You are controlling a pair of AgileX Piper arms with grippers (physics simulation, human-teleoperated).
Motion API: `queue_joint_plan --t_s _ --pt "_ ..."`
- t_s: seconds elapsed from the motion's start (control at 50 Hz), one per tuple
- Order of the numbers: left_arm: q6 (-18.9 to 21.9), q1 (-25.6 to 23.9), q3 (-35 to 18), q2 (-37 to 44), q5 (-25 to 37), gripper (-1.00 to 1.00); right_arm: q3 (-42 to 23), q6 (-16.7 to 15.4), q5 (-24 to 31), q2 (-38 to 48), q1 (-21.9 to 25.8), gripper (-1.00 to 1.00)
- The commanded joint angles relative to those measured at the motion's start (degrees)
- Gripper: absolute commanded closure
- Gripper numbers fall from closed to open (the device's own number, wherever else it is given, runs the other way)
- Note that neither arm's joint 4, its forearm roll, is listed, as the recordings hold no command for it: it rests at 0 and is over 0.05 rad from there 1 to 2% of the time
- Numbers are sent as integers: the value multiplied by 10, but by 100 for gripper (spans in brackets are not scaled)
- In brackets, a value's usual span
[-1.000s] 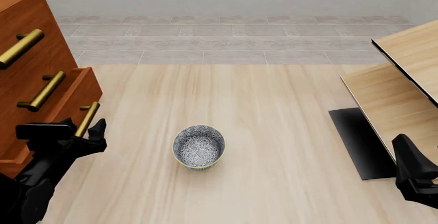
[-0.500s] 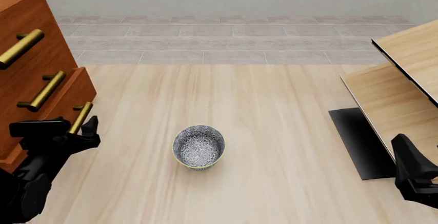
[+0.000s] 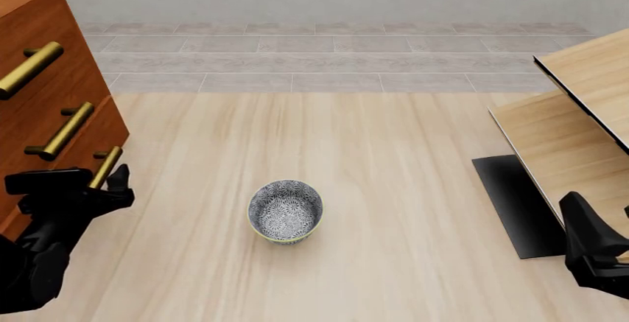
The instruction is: Close the bottom drawer of the cabinet.
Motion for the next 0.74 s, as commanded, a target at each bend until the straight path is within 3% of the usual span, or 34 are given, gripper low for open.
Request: queue_joint_plan --t_s 0.02,0.38,0.74 --pt "7 23 -14 13 0 -100 0 1 -3 3 0 -100" --pt "12 69 -20 17 0 -100 0 1 1 -2 1 -100" --pt "13 76 -16 13 0 -100 0 4 6 -8 0 -100"
